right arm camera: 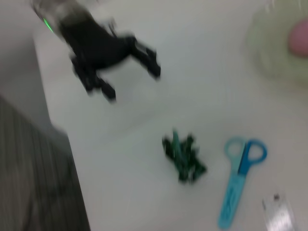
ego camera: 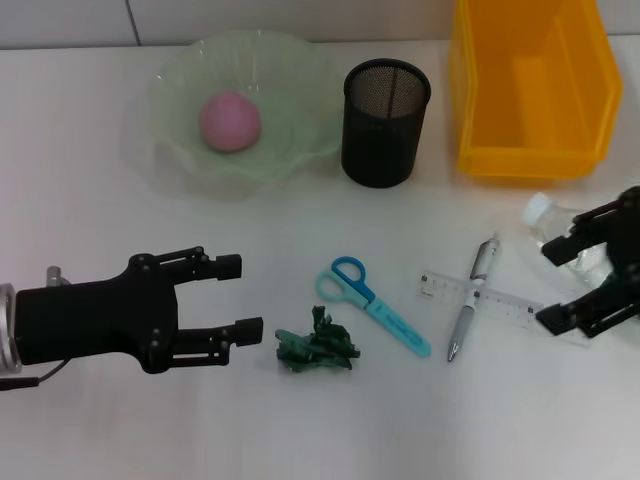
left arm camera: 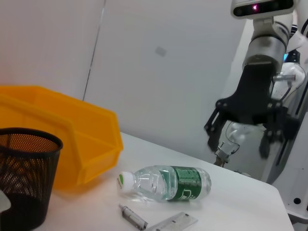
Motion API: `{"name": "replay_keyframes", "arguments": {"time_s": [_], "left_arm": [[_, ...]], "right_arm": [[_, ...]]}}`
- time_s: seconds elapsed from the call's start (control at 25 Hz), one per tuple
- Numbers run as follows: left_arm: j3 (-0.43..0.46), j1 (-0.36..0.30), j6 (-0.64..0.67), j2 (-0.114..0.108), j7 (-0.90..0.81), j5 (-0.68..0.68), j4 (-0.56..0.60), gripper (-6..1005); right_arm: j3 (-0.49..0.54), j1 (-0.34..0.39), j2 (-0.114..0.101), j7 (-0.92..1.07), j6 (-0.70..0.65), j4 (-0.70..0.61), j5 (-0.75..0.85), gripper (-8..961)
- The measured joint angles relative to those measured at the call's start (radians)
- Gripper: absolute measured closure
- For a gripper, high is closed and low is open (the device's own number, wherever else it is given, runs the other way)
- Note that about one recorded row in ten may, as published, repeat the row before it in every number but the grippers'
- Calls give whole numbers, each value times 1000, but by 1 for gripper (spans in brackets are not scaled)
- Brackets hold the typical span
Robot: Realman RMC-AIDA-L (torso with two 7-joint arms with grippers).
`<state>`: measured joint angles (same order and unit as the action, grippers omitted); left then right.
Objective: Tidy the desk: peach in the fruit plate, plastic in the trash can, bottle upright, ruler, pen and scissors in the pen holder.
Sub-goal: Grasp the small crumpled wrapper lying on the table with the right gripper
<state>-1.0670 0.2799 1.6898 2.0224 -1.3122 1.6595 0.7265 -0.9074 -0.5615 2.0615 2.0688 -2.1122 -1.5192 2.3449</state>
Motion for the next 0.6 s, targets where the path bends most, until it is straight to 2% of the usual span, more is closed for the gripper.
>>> {"name": "replay_keyframes", "arguments": {"time_s": [0.04, 0.08, 0.2, 0.24, 0.28, 0.36, 0.44, 0.6], "left_arm": [[0, -1, -2, 1, 0, 1, -1, 184], [0, -1, -2, 1, 0, 2, -1, 184], [2, -1, -3, 1, 0, 2, -4, 184], [4, -1, -5, 0, 1, 2, -12, 184], [4, -1, -6, 0, 1, 2, -13, 184], [5, 0, -9, 1, 1, 3, -15, 184], [5, 2, -10, 2, 1, 3, -15, 184], [5, 1, -10, 0, 1, 3, -15, 184]], "right_arm": [[-84, -9, 22, 15, 28, -39, 47, 235], [-84, -9, 22, 15, 28, -39, 47, 236], [-246, -4, 24, 45, 137, -39, 36, 238], [-323, 3, 22, 45, 230, -15, 10, 239], [-323, 3, 22, 45, 230, -15, 10, 240], [-383, 0, 20, 18, 319, 34, -20, 241], [-460, -32, 20, -13, 403, 118, -42, 243], [-530, -75, 21, -30, 462, 189, -46, 246]]}}
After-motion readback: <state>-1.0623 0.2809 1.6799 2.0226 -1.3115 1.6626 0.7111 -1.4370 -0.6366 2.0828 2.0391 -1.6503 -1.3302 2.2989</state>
